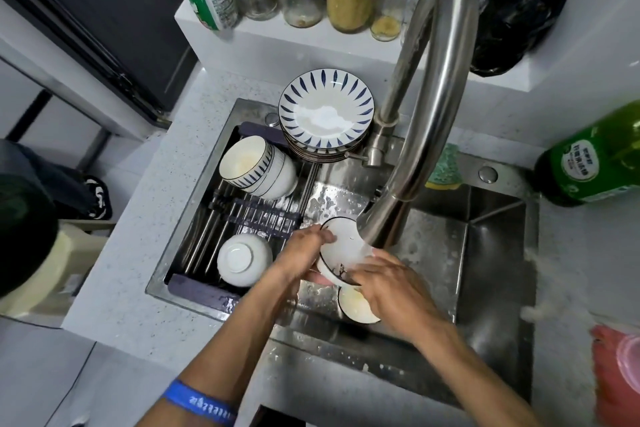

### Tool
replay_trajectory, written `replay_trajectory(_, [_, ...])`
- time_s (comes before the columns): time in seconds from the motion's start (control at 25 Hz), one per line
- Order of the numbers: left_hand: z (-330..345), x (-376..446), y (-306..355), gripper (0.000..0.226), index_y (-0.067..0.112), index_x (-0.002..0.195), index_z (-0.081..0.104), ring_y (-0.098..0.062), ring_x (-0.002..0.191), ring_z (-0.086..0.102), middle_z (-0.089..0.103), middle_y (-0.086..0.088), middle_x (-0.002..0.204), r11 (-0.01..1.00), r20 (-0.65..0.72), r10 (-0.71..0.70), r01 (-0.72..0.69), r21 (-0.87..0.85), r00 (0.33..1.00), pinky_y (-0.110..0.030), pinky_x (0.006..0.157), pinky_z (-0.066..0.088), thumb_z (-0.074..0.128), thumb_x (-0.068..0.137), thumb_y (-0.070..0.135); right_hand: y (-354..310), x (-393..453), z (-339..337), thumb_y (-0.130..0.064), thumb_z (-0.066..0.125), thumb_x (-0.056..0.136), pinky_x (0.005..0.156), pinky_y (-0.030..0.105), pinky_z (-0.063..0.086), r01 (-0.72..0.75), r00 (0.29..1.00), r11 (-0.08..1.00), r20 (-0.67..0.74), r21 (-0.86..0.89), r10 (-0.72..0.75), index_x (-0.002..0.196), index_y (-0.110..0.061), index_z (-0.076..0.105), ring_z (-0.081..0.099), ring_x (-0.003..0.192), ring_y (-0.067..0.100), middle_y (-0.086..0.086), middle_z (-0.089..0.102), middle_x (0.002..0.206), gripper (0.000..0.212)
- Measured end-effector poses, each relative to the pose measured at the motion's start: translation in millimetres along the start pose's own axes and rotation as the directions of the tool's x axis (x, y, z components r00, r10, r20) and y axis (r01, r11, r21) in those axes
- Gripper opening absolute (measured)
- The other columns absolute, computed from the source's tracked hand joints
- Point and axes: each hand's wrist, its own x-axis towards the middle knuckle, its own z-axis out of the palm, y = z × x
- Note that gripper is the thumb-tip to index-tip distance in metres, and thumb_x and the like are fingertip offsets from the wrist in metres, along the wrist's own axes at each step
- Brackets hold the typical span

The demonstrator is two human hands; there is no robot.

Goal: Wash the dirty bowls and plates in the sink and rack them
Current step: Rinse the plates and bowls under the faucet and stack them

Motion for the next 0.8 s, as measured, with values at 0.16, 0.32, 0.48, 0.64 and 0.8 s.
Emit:
replay_trajectory(0.16, [18.1,-9.9,-2.7,0.035,0.019,0.126,0.053,-0.002,0.081,0.056,0.061,0.010,0.095,0.982,-0.095,0.186,-0.182,0.046,0.978,-0.012,0.070,0.044,0.042,0.095,0.007,-15.9,-1.0,8.9,-0.003,0.067,0.077,0.070,0.033,0.052,-0.205,0.957,0.941,-0.147,0.268,0.250,0.090,-0.016,0.068,0.066,0.079,0.023,0.002,0.073,0.084,0.019])
replay_trajectory(0.32, [7.5,-1.6,-10.2,0.023,0.006,0.099,0.062,-0.017,0.066,0.051,0.055,-0.011,0.080,0.995,-0.103,0.018,-0.028,-0.097,0.995,-0.026,0.060,0.044,0.046,0.084,0.011,-3.0,-4.8,5.8,-0.015,0.066,0.087,0.079,0.031,0.048,0.051,0.982,0.997,-0.183,0.054,-0.040,0.098,-0.020,0.069,0.067,0.083,0.016,-0.005,0.074,0.089,0.012])
replay_trajectory(0.48, [8.7,-6.3,-24.3,0.045,-0.002,0.124,0.051,-0.021,0.067,0.060,0.059,-0.013,0.081,0.984,0.061,-0.142,0.147,-0.098,0.988,-0.030,0.053,0.053,0.043,0.080,-0.006,-1.6,-9.4,1.9,-0.013,0.067,0.078,0.072,0.027,0.036,0.085,0.994,0.992,-0.055,-0.096,-0.091,0.088,-0.023,0.066,0.065,0.070,0.013,-0.007,0.071,0.076,0.014])
replay_trajectory(0.64, [23.7,-6.8,23.5,0.016,0.002,0.111,0.058,-0.027,0.085,0.065,0.065,-0.009,0.093,0.802,-0.005,0.100,-0.078,0.592,0.995,-0.023,0.070,0.054,0.053,0.096,0.002,-5.3,-12.8,0.0,-0.008,0.070,0.063,0.067,0.028,0.040,0.065,0.998,0.969,0.039,-0.237,-0.058,0.072,-0.023,0.061,0.062,0.057,0.014,-0.007,0.066,0.061,0.020])
replay_trajectory(0.8, [39.2,-1.9,36.7,0.021,-0.001,0.114,0.055,-0.023,0.090,0.060,0.064,-0.017,0.110,0.703,0.181,0.143,-0.228,0.673,0.973,-0.037,0.089,0.055,0.055,0.099,0.013,-6.4,-18.7,6.5,-0.013,0.069,0.073,0.071,0.027,0.044,-0.026,1.000,0.981,-0.018,-0.194,0.023,0.078,-0.023,0.066,0.064,0.061,0.014,-0.005,0.068,0.065,0.011])
